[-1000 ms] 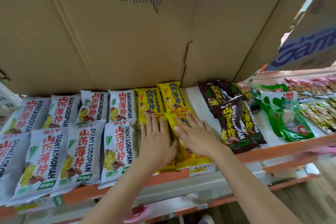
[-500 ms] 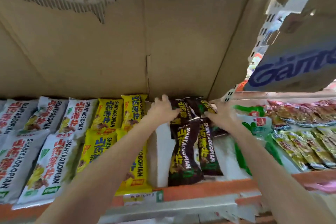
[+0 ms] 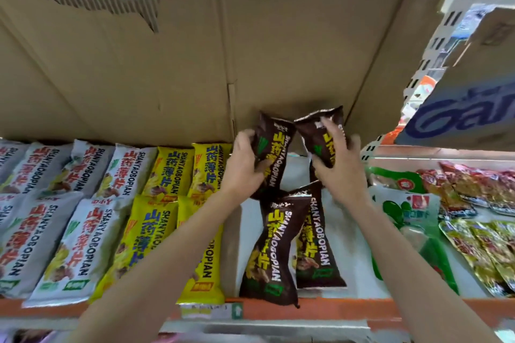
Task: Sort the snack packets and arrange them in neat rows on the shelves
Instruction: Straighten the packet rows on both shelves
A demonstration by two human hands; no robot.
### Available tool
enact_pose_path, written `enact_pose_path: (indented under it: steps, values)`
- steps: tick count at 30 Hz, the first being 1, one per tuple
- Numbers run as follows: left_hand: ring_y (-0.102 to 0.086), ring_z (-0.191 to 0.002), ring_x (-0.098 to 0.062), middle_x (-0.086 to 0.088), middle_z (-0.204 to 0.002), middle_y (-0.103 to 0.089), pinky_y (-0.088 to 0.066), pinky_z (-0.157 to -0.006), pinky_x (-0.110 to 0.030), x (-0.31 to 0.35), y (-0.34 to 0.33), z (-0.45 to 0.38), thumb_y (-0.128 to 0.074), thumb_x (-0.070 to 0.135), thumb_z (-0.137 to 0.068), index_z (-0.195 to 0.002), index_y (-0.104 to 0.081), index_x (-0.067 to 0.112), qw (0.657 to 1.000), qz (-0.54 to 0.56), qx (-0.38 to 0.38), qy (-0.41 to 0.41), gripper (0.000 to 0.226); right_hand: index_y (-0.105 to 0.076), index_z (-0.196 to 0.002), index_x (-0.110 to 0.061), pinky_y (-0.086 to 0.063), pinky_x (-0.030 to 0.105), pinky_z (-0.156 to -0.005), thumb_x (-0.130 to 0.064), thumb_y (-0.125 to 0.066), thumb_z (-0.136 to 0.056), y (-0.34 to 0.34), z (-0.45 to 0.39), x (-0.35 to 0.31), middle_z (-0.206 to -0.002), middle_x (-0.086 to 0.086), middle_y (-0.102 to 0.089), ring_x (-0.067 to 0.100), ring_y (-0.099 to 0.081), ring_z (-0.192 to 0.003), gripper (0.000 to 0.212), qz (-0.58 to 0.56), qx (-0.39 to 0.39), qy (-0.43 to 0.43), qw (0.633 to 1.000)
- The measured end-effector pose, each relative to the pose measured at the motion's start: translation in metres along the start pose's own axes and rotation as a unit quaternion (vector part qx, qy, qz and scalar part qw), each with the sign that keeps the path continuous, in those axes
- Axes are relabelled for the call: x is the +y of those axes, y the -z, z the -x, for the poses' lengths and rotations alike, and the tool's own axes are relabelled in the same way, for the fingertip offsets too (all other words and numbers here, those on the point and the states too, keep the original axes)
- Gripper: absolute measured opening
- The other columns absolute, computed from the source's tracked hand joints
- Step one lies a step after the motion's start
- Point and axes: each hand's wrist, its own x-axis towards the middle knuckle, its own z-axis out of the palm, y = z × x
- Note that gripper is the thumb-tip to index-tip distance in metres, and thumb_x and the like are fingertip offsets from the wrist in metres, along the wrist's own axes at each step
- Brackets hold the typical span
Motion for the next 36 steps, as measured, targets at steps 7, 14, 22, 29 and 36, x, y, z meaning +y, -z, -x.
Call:
enact_pose_path:
  steps: [7,14,22,29,36]
  values:
    - [-0.04,-0.105,-0.031,-0.022,-0.126,-0.035,-0.026,-0.078,-0.013,-0.013,0.003,0.017,-0.052,-0.015,-0.077,-0.139,-0.023,0.007,0.998,0.015,-0.001,0.053,0.071,-0.029,-0.143,-0.035,-0.041,0.025,-0.073,-0.019,-0.062,-0.088,-0.033,-0.001,-0.039,-0.116,0.013,-0.034,0.019,-0.047,-0.079,0.066,-0.032,0.073,0.034,0.996]
    - [-0.02,-0.129,-0.041,-0.023,-0.139,-0.015,-0.016,-0.111,-0.034,-0.013,-0.008,0.028,-0.048,-0.002,-0.078,-0.137,-0.031,0.005,0.978,-0.182,-0.084,0.062,0.062,-0.021,-0.146,-0.026,-0.036,0.037,-0.098,-0.026,-0.055,-0.09,-0.054,0.001,-0.019,-0.139,0.022,-0.019,0.042,-0.043,-0.12,0.065,0.057,-0.163,-0.135,0.976]
    - [0.02,-0.142,-0.028,-0.014,-0.154,0.019,0.009,-0.114,-0.043,-0.023,-0.031,0.012,-0.047,0.052,-0.087,-0.149,0.005,0.012,0.927,-0.293,-0.226,0.059,0.09,0.01,-0.148,-0.031,-0.013,0.057,-0.11,-0.065,-0.026,-0.09,-0.071,-0.001,-0.008,-0.155,0.009,0.021,0.036,0.0,-0.143,0.076,0.217,-0.28,-0.148,0.923]
    - [0.001,-0.145,-0.023,-0.012,-0.158,-0.002,0.0,-0.116,-0.036,-0.005,-0.011,0.015,-0.036,0.045,-0.097,-0.149,-0.016,0.012,0.961,-0.151,-0.209,0.096,0.065,-0.007,-0.148,-0.036,-0.001,0.056,-0.114,-0.057,-0.02,-0.095,-0.048,-0.001,-0.007,-0.158,0.006,0.008,0.028,0.003,-0.145,0.058,0.094,-0.278,-0.18,0.939]
    - [-0.036,-0.122,-0.017,0.011,-0.128,-0.019,-0.036,-0.104,-0.035,0.021,0.027,0.134,-0.053,0.068,-0.066,-0.138,-0.018,0.044,0.971,-0.028,-0.236,0.024,0.083,-0.032,-0.139,-0.027,-0.031,0.028,-0.101,-0.034,-0.066,-0.081,0.002,0.114,-0.04,-0.129,0.006,-0.029,0.022,-0.037,-0.123,0.067,0.03,-0.172,-0.112,0.978]
